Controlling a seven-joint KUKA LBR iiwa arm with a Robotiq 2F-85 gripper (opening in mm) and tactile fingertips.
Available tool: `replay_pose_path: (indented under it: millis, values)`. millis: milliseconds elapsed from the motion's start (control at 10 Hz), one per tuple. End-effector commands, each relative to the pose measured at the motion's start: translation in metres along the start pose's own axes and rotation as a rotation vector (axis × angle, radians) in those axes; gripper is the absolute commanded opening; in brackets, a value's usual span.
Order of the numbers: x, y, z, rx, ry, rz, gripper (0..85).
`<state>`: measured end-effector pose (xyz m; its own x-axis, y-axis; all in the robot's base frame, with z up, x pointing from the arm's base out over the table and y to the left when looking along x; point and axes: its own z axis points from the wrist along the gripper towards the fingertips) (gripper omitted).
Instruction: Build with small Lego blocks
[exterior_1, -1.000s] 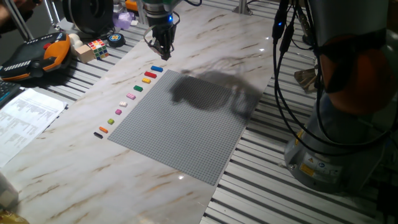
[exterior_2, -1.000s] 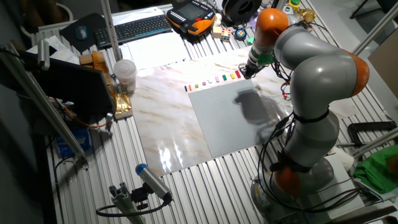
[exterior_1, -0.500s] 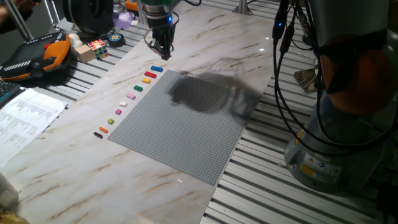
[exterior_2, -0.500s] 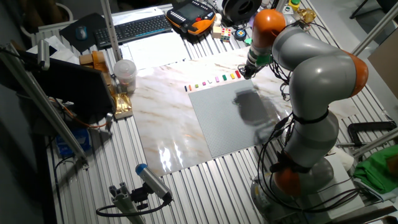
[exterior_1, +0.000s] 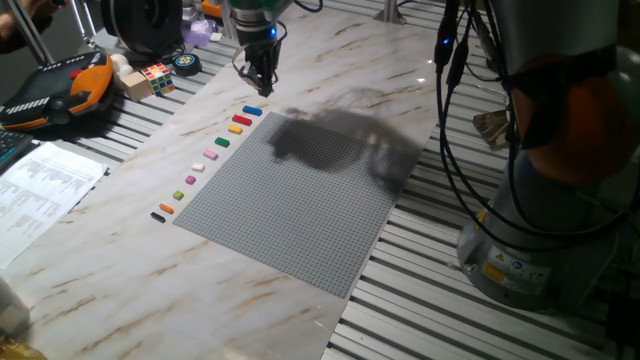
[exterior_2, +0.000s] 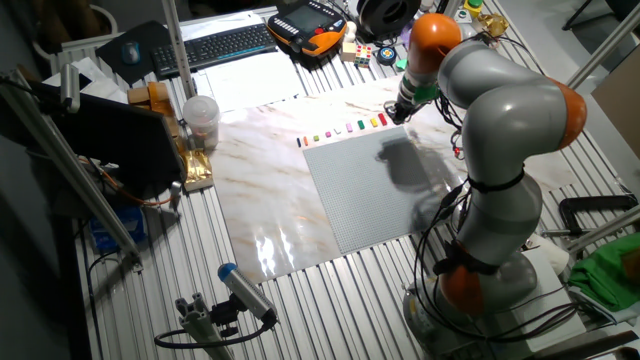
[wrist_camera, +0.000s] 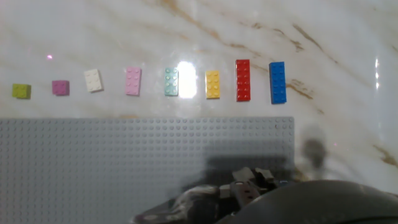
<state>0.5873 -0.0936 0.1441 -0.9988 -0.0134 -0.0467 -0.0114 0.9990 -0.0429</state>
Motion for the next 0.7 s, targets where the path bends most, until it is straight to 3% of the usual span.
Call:
replay_pose_path:
  millis: [0,300,600]
  values:
    - [-0.005,-0.004,0.003,0.001,-0.007,0.0,19.0]
    - [-0.014,-0.013,0.013,-0.005,-0.027,0.001,23.3]
    - [-0.022,-0.021,0.038,-0.032,-0.049,-0.016,22.7]
